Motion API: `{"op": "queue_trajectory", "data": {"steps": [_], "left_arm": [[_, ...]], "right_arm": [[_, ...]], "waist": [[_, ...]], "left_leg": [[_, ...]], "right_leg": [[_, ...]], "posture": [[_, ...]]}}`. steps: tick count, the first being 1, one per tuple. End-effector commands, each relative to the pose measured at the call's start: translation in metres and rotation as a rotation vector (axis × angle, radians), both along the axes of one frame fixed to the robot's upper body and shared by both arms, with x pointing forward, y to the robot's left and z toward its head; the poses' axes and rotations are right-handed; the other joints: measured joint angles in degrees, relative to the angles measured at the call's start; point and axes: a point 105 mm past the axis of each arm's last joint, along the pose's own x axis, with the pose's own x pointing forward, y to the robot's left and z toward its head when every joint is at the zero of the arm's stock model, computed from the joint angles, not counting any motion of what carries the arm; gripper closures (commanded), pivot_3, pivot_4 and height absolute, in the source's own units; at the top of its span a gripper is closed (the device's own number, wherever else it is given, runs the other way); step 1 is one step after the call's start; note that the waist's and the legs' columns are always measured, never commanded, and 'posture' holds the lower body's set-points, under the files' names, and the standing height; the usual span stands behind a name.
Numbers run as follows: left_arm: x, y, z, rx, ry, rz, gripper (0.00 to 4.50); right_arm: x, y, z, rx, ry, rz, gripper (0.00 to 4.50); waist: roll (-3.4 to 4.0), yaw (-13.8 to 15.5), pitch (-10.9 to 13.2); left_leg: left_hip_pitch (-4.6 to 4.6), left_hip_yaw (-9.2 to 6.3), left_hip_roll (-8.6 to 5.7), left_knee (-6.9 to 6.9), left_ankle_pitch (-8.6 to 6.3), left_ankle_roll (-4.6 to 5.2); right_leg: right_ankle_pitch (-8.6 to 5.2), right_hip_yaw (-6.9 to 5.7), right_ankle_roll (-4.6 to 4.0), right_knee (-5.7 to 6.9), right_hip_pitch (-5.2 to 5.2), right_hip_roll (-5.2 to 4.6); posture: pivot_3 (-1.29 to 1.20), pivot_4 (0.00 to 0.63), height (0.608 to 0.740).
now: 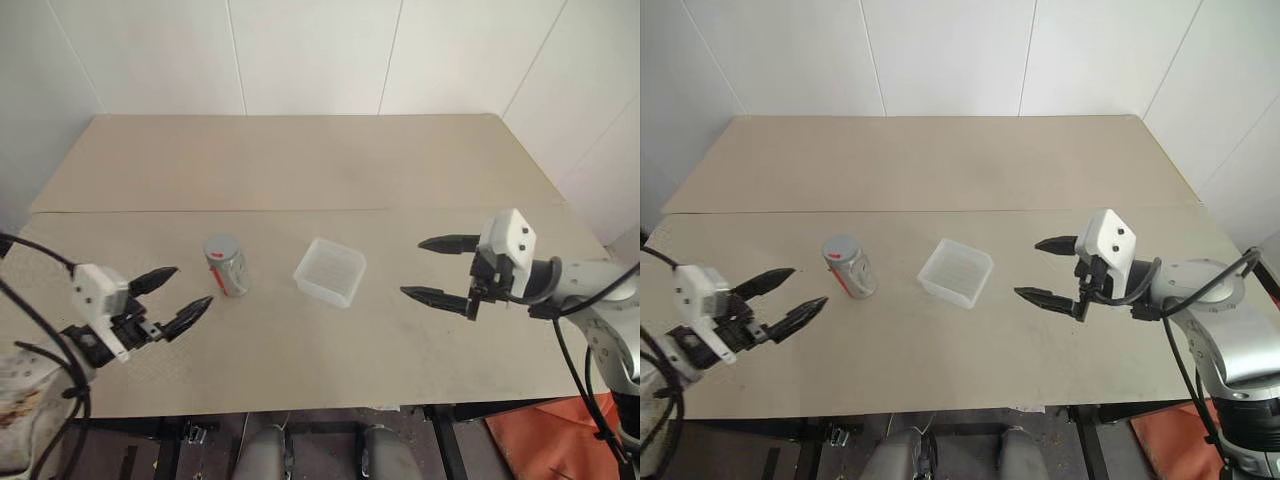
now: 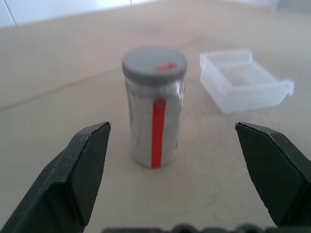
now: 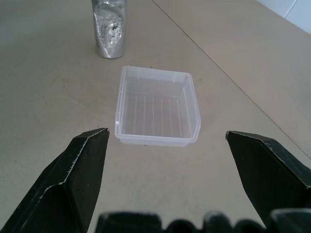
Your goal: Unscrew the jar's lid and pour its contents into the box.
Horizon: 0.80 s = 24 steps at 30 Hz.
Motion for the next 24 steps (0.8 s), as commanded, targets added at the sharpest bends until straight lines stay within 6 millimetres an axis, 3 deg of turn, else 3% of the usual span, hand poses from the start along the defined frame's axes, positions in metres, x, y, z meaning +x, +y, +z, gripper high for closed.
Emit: {"op": "queue_trajectory", "data": {"steps": [1,5,24], "left_arm": [[0.006,-0.004,0.007,-0.011,-0.047,0.031,0.02],[0.023,-0.004,0.003,-0.047,-0.06,0.134,0.02],[0.067,-0.031,-0.017,-0.064,-0.143,0.217,0.02]], "right_arm": [[-0.004,0.007,0.014,-0.004,-0.055,0.028,0.0],[-0.004,0.012,0.017,0.0,-0.089,0.036,0.0],[-0.011,0.021,0.019,-0.011,-0.138,0.084,0.0]], "waist": [[0.0,-0.02,0.0],[0.0,0.04,0.0],[0.0,0.12,0.0]], "left_leg": [[0.01,0.0,0.02,0.0,0.0,0.0],[0.14,-0.03,0.02,0.01,0.01,-0.01],[0.27,-0.06,-0.01,0.02,-0.01,0.02]], "right_leg": [[0.0,0.0,0.0,0.01,0.0,0.0],[0.0,-0.03,0.0,0.02,0.16,0.01],[0.0,-0.04,0.01,-0.02,0.32,-0.02]], "posture": [[0.0,0.15,0.74],[0.0,0.15,0.74],[0.0,0.15,0.74]]}}
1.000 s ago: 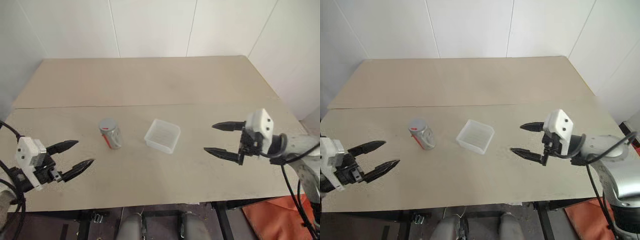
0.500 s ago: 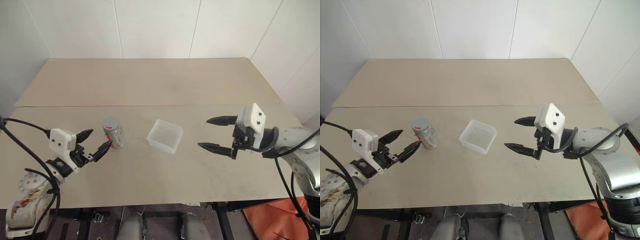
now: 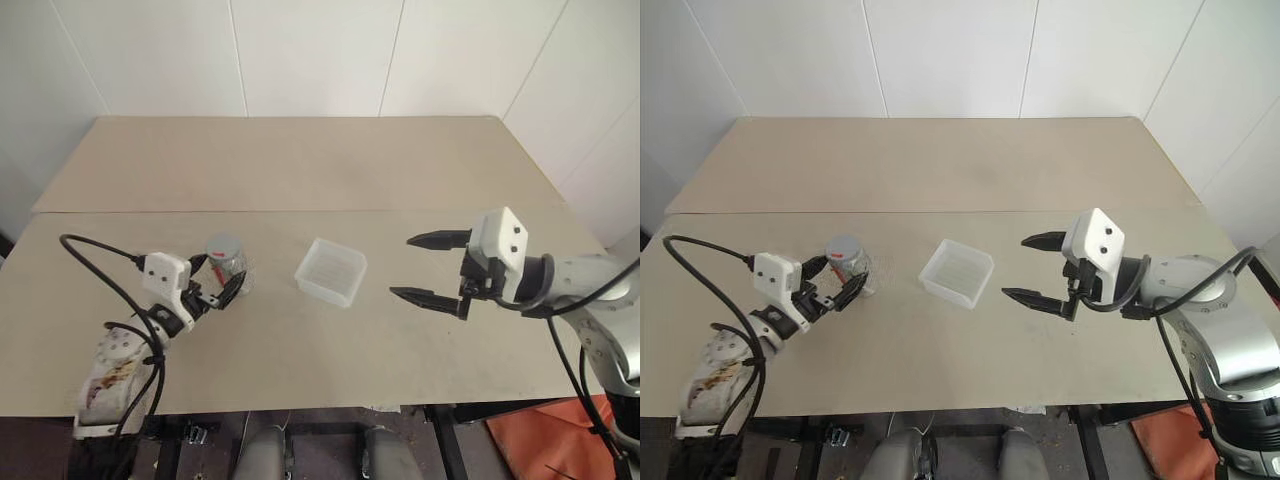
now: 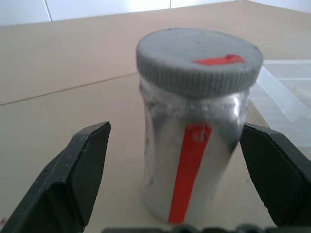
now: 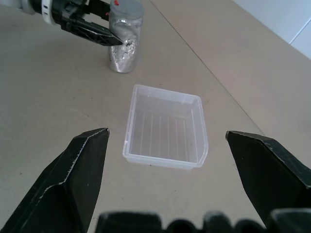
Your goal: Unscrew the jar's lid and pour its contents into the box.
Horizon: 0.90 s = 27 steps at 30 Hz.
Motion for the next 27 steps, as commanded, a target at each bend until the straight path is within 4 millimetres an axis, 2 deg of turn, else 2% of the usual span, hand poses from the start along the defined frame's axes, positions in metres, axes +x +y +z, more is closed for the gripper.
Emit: {"op": "queue_trajectory", "data": {"steps": [1,9,11,13,18,23,27], "left_arm": [[0.009,-0.004,0.007,-0.008,-0.074,0.058,0.02],[0.017,-0.01,0.003,-0.001,-0.105,0.078,0.02],[0.018,-0.012,0.003,-0.001,-0.109,0.076,0.32],[0.02,-0.012,0.003,-0.015,-0.121,0.082,0.87],[0.023,-0.016,0.006,-0.027,-0.151,0.089,2.56],[0.021,-0.016,0.012,-0.015,-0.153,0.051,2.58],[0.003,-0.008,0.038,0.032,-0.103,-0.194,2.58]], "right_arm": [[-0.005,0.005,0.01,-0.002,-0.067,0.027,0.0],[-0.005,0.008,0.013,0.002,-0.087,0.047,0.0],[-0.005,0.009,0.013,0.002,-0.087,0.048,0.0],[-0.006,0.009,0.014,0.001,-0.088,0.049,0.0],[-0.006,0.009,0.013,-0.002,-0.089,0.049,0.0],[-0.008,0.011,0.012,-0.001,-0.092,0.049,0.0],[-0.009,0.018,0.016,0.028,-0.102,0.065,0.0]], "waist": [[0.0,0.01,0.0],[-0.01,-0.02,0.0],[-0.01,-0.01,0.0],[-0.01,0.02,0.0],[-0.01,0.01,0.0],[-0.01,0.0,0.0],[-0.03,-0.34,0.02]], "left_leg": [[0.0,0.0,0.0,0.0,0.0,0.0],[0.0,-0.02,0.0,0.02,0.0,0.0],[0.0,-0.02,0.0,0.02,0.0,0.0],[0.0,-0.02,0.0,0.02,0.0,0.0],[-0.01,-0.03,0.01,0.02,0.0,0.01],[-0.01,-0.04,0.01,0.02,0.0,0.01],[-0.03,-0.04,0.04,0.01,0.0,0.0]], "right_leg": [[0.0,0.0,0.0,0.0,0.0,0.0],[0.01,-0.01,0.01,0.01,0.01,-0.01],[0.01,-0.01,0.01,0.01,0.02,-0.01],[0.01,-0.02,0.01,0.01,0.02,-0.02],[0.02,-0.02,0.02,0.0,0.02,-0.03],[0.02,-0.03,0.02,0.0,0.02,-0.03],[0.01,-0.05,0.02,0.04,-0.04,0.01]], "posture": [[0.0,0.15,0.74],[0.0,0.15,0.74],[0.0,0.15,0.74],[0.0,0.15,0.74],[0.0,0.15,0.74],[0.0,0.15,0.74],[0.0,0.15,0.74]]}}
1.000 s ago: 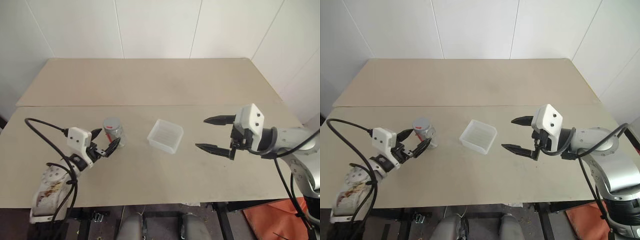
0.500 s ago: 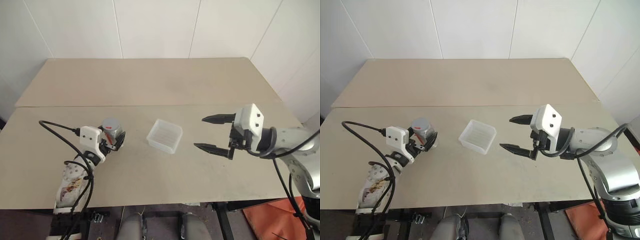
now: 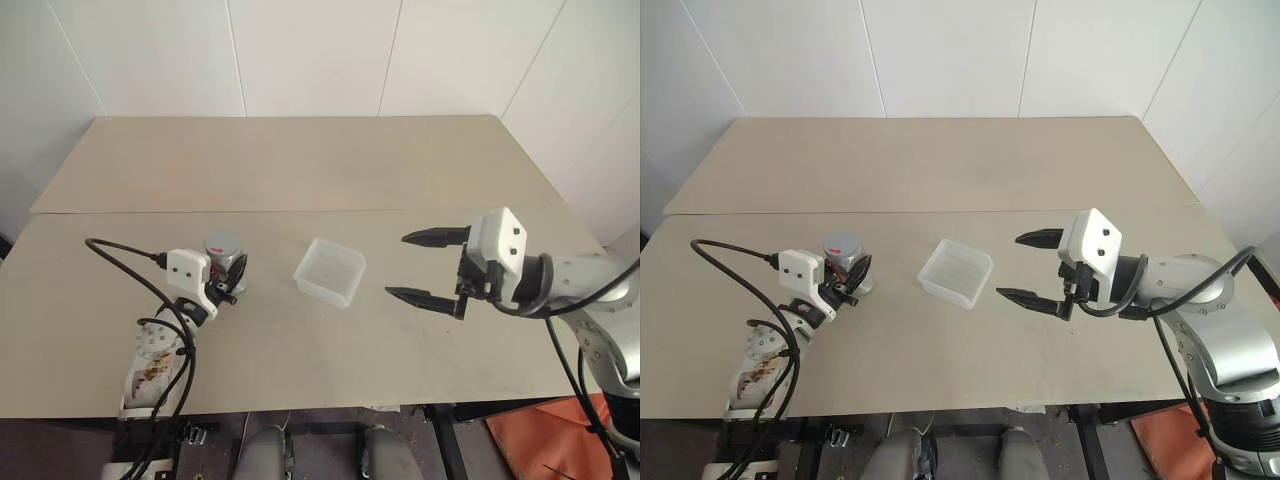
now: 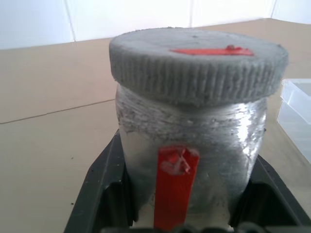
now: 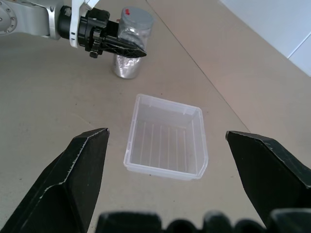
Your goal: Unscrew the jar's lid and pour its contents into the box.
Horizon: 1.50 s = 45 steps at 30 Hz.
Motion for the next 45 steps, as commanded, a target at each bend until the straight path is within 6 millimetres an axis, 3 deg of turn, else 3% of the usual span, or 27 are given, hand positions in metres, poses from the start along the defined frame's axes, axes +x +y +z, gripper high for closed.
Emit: {"op": "queue_trajectory", "data": {"steps": [1,6,12,16,20,35,38,41,45], "left_arm": [[-0.017,0.006,0.046,0.021,-0.026,-0.23,2.58],[-0.027,0.002,0.082,0.026,0.022,-0.556,2.58],[-0.012,-0.043,0.105,-0.001,-0.007,-0.86,2.58],[-0.003,-0.067,0.107,0.018,-0.022,-0.976,2.58],[0.002,-0.084,0.106,0.037,-0.03,-1.058,2.58],[0.006,-0.097,0.104,0.092,-0.058,-1.125,2.58],[0.005,-0.096,0.105,0.099,-0.064,-1.126,2.58],[0.004,-0.096,0.106,0.107,-0.07,-1.131,2.58],[-0.006,-0.096,0.112,0.128,-0.086,-1.204,2.58]], "right_arm": [[-0.005,0.013,0.013,0.037,-0.056,0.048,0.0],[-0.008,0.041,0.029,0.169,-0.024,0.199,0.0],[0.009,0.08,0.061,0.287,0.007,0.272,0.0],[0.017,0.098,0.077,0.322,0.031,0.274,0.0],[0.026,0.112,0.079,0.311,0.051,0.222,0.0],[0.04,0.126,0.075,0.302,0.115,0.158,0.0],[0.04,0.127,0.075,0.31,0.132,0.177,0.58],[0.04,0.127,0.074,0.313,0.146,0.198,1.6],[0.023,0.122,0.072,0.292,0.141,0.466,1.76]], "waist": [[0.01,-0.31,0.0],[0.02,-0.48,0.02],[0.02,-0.05,0.01],[0.03,-0.16,0.01],[0.03,-0.52,0.01],[0.03,-1.22,0.01],[0.03,-1.23,0.01],[0.03,-1.24,0.01],[0.03,-1.19,0.01]], "left_leg": [[0.0,0.0,0.03,-0.01,0.0,-0.01],[0.01,0.03,0.05,0.03,0.01,-0.02],[-0.02,0.02,-0.11,0.08,0.02,-0.02],[-0.23,0.24,-0.08,0.07,0.06,-0.07],[-0.5,0.28,-0.07,0.07,0.09,-0.11],[-0.85,0.03,-0.07,0.09,0.07,-0.07],[-0.87,-0.04,-0.07,0.1,0.07,-0.07],[-0.87,-0.07,-0.07,0.1,0.07,-0.06],[-0.87,-0.08,-0.09,0.11,0.06,-0.06]], "right_leg": [[0.0,-0.01,0.0,0.0,-0.02,0.03],[-0.01,-0.01,0.0,-0.01,-0.01,0.03],[-0.01,-0.04,0.02,0.0,0.07,0.03],[-0.01,-0.17,0.03,0.1,-0.01,0.11],[-0.02,-0.2,0.05,0.08,-0.21,0.13],[-0.01,-0.13,0.08,0.22,-0.61,0.12],[-0.01,-0.13,0.09,0.23,-0.64,0.12],[-0.01,-0.12,0.09,0.23,-0.64,0.12],[-0.01,-0.13,0.1,0.22,-0.63,0.12]], "posture": [[0.0,0.15,0.74],[0.0,0.15,0.74],[0.0,0.15,0.74],[0.0,0.15,0.74],[0.0,0.15,0.74],[0.0,0.15,0.74],[0.0,0.15,0.74],[0.0,0.15,0.74],[0.0,0.15,0.74]]}}
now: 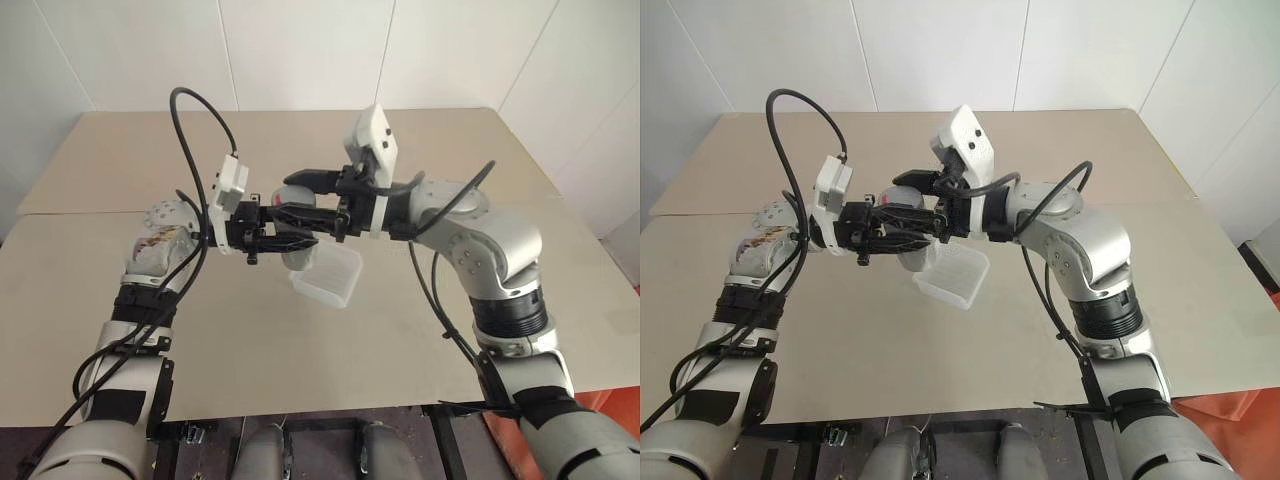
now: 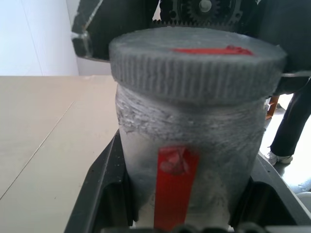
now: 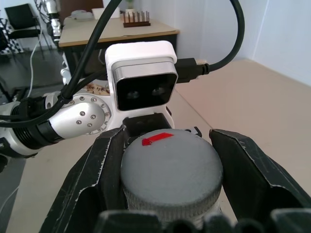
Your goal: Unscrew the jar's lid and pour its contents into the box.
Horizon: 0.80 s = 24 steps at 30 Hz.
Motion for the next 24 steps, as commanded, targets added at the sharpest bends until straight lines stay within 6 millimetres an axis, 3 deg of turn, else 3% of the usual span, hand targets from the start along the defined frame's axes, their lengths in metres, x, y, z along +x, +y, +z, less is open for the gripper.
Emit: {"op": "queue_trajectory", "data": {"steps": [1,5,10,12,14,18,24], "left_arm": [[-0.012,-0.001,0.021,-0.009,-0.082,-0.087,2.58],[-0.027,-0.002,0.023,0.014,-0.067,-0.183,2.58],[-0.036,-0.005,0.023,0.025,-0.059,-0.239,2.58],[-0.036,-0.006,0.023,0.019,-0.068,-0.242,2.58],[-0.034,-0.006,0.024,0.008,-0.071,-0.231,2.58],[-0.027,-0.002,0.022,-0.005,-0.059,-0.182,2.58],[-0.005,0.005,0.017,-0.048,-0.056,0.007,2.58]], "right_arm": [[-0.021,-0.004,0.012,0.023,-0.11,0.253,1.76],[-0.039,-0.008,0.009,-0.025,-0.157,0.623,1.76],[-0.038,0.0,0.013,-0.044,-0.211,0.757,1.76],[-0.029,0.007,0.012,-0.041,-0.225,0.713,1.76],[-0.018,0.01,0.012,-0.028,-0.21,0.628,1.05],[-0.011,-0.006,0.016,0.027,-0.218,0.502,0.03],[-0.016,-0.032,0.023,0.086,-0.254,0.223,0.03]], "waist": [[0.0,0.0,0.0],[0.02,-0.19,0.02],[0.03,-0.62,0.02],[0.03,-0.57,0.02],[0.03,-0.43,0.02],[0.03,0.01,0.02],[0.03,0.5,0.02]], "left_leg": [[-0.01,0.0,0.0,0.01,0.0,0.01],[-0.01,0.01,0.0,0.03,-0.01,0.01],[0.03,-0.05,0.06,0.04,0.01,-0.02],[0.03,-0.08,0.06,0.06,0.02,-0.03],[0.03,-0.08,0.05,0.06,0.03,-0.04],[0.0,-0.08,0.04,0.07,0.05,-0.09],[-0.09,-0.11,-0.02,0.18,0.18,-0.32]], "right_leg": [[0.0,-0.01,0.0,-0.02,0.0,0.0],[0.01,0.01,0.02,-0.02,0.0,0.01],[0.01,0.05,0.01,0.09,-0.04,0.05],[0.01,0.05,0.01,0.11,-0.05,0.05],[0.01,0.05,0.01,0.12,-0.05,0.05],[0.01,0.03,0.02,0.12,-0.08,0.05],[0.01,-0.01,0.02,0.09,-0.06,-0.04]], "posture": [[0.0,0.15,0.74],[0.0,0.15,0.74],[0.0,0.15,0.74],[0.0,0.15,0.74],[0.0,0.15,0.74],[0.0,0.15,0.74],[0.0,0.15,0.74]]}}
